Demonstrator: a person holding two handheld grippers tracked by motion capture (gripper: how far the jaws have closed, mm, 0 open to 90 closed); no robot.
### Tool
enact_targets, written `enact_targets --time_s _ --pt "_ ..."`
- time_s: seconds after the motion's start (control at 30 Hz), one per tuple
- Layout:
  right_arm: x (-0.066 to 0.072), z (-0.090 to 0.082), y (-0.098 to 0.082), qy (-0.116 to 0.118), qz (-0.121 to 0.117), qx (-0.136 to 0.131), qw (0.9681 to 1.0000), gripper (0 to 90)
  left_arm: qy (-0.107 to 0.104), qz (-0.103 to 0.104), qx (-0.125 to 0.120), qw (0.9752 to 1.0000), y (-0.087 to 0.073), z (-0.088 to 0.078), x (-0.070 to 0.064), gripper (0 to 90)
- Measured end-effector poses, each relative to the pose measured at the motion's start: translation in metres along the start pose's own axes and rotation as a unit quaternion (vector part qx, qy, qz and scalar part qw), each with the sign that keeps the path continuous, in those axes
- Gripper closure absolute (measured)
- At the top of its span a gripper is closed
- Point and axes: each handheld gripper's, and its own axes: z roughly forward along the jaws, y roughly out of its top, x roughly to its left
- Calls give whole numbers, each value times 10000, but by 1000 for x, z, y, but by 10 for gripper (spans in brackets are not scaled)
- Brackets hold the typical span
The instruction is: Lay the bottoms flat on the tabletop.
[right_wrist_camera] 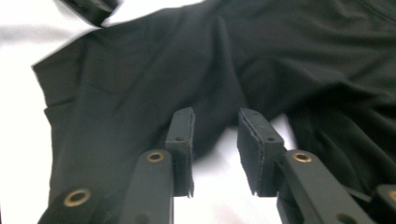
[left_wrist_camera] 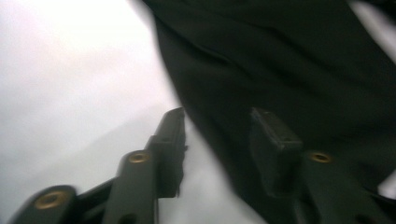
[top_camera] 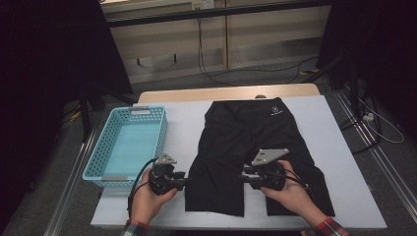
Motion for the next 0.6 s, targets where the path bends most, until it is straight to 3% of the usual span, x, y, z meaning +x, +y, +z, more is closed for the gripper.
enact_targets --time_s 0.03,0.13,0.27,0.3,0.33,0.43,0.47,0.53,0.57,0.6 --pt "3 3 1 22 -63 39 10000 676 60 -50 -68 9999 1 3 1 526" --pt "14 13 -1 224 -253 259 9991 671 134 -66 -106 9998 5 11 2 578" --pt "19 25 -8 259 -374 555 9974 633 229 -42 41 9997 6 25 4 618" --pt "19 25 -9 233 -392 508 9977 657 269 -8 79 9996 8 24 4 653" --pt "19 25 -9 213 -394 528 9976 693 249 -111 66 9996 8 24 4 697" --pt "18 25 -9 260 -410 535 9974 854 120 -224 111 9996 8 24 6 841" --pt "17 24 -9 313 -401 527 9973 882 -195 -436 164 9987 8 24 4 897" --pt "17 24 -9 338 -381 538 9973 891 -215 -425 184 9987 8 24 2 899" --pt "15 20 -10 413 -345 573 9969 896 -409 -481 290 9976 9 20 -2 900" --pt "15 17 -10 433 -338 588 9968 897 -439 -487 279 9975 9 18 -4 900"
